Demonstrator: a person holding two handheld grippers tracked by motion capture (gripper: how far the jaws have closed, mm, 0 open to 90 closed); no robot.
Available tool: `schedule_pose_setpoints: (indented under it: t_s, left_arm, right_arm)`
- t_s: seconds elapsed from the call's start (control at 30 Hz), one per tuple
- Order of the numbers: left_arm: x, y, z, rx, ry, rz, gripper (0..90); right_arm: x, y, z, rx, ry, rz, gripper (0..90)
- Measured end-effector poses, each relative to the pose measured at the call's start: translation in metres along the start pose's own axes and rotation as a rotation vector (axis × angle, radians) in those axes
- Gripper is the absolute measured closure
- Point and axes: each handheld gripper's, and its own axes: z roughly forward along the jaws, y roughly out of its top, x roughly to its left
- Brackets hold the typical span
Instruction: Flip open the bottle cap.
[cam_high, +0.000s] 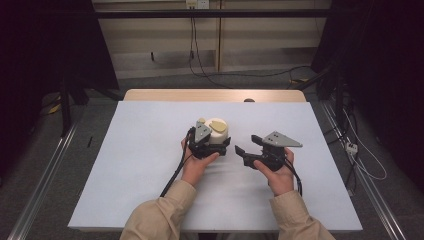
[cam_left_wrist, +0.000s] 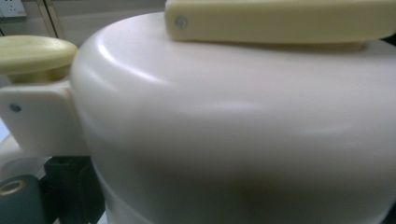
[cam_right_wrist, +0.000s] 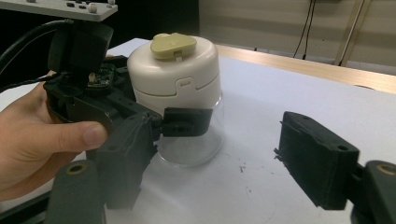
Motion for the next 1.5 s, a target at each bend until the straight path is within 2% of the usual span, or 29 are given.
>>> schedule_pose_setpoints:
  t_s: [0.2,0.5,0.63,0.77,0.9,1.0,1.07,1.23,1.5]
  left_arm:
    - [0.000,0.000,0.000,0.000,0.001,0.000,5.0]
    - [0.000,0.000,0.000,0.005,0.003,0.007,5.0]
    - [0.000,0.000,0.000,0.005,0.003,0.008,5.0]
    - [0.000,0.000,0.000,0.006,0.004,0.012,5.0]
    - [-0.001,0.000,0.000,0.002,0.004,0.005,5.0]
    - [-0.001,0.000,0.000,0.003,0.005,0.006,5.0]
    - [-0.001,0.000,0.000,0.003,0.004,0.005,5.0]
    - [-0.001,0.000,0.000,0.003,0.005,0.006,5.0]
    - [-0.001,0.000,0.000,0.003,0.007,0.005,5.0]
  right_arm:
    - [0.001,0.003,0.004,0.019,0.006,-0.011,30.9]
    - [0.002,0.008,0.007,0.025,0.005,-0.029,43.8]
    - [0.003,0.009,0.011,0.039,0.020,-0.028,51.9]
    - [0.005,0.012,0.014,0.040,0.046,-0.024,64.9]
    - [0.008,0.016,0.016,0.039,0.049,-0.055,74.5]
    - [0.009,0.018,0.018,0.040,0.052,-0.056,79.8]
    - [0.010,0.019,0.019,0.044,0.052,-0.066,81.9]
    - [0.010,0.021,0.022,0.051,0.069,-0.055,87.2]
    - [0.008,0.023,0.027,0.053,0.087,-0.051,90.0]
